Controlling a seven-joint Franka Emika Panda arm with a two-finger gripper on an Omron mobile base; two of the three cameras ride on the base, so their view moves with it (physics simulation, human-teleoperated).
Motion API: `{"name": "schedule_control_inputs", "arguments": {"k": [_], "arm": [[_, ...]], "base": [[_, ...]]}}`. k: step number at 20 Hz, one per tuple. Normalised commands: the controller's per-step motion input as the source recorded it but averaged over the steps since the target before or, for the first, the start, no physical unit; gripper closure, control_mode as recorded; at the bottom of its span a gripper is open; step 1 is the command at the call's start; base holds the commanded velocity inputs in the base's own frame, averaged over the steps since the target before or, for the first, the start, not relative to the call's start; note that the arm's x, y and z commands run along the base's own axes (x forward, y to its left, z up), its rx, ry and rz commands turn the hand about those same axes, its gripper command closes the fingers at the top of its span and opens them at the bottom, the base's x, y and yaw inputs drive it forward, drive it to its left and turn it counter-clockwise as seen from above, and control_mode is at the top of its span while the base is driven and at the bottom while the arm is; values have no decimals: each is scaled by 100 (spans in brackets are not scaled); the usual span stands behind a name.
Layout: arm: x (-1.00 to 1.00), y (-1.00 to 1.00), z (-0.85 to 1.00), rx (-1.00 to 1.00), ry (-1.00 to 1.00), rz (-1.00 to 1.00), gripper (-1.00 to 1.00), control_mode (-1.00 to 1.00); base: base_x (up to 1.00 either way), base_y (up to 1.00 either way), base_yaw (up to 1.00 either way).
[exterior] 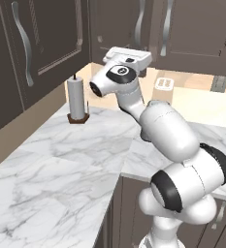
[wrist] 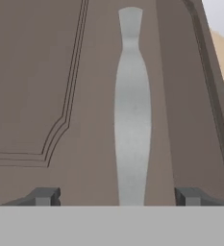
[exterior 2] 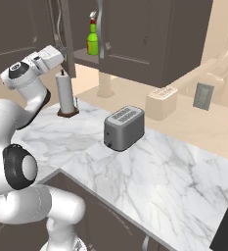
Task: Pick up the bar soap and spray from the sink, and place them back in the cabinet, and close the cabinet doors.
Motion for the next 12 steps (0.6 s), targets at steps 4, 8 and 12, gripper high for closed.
{"name": "schedule_control_inputs", "arguments": {"k": [4, 8, 12], "arm": [[51, -16, -5, 0, 0, 0, -100, -100], [57, -10, -10, 0, 0, 0, -100, -100], [60, -7, -12, 0, 0, 0, -100, -100]], "base": [[0, 0, 0], [0, 0, 0], [0, 0, 0]]}}
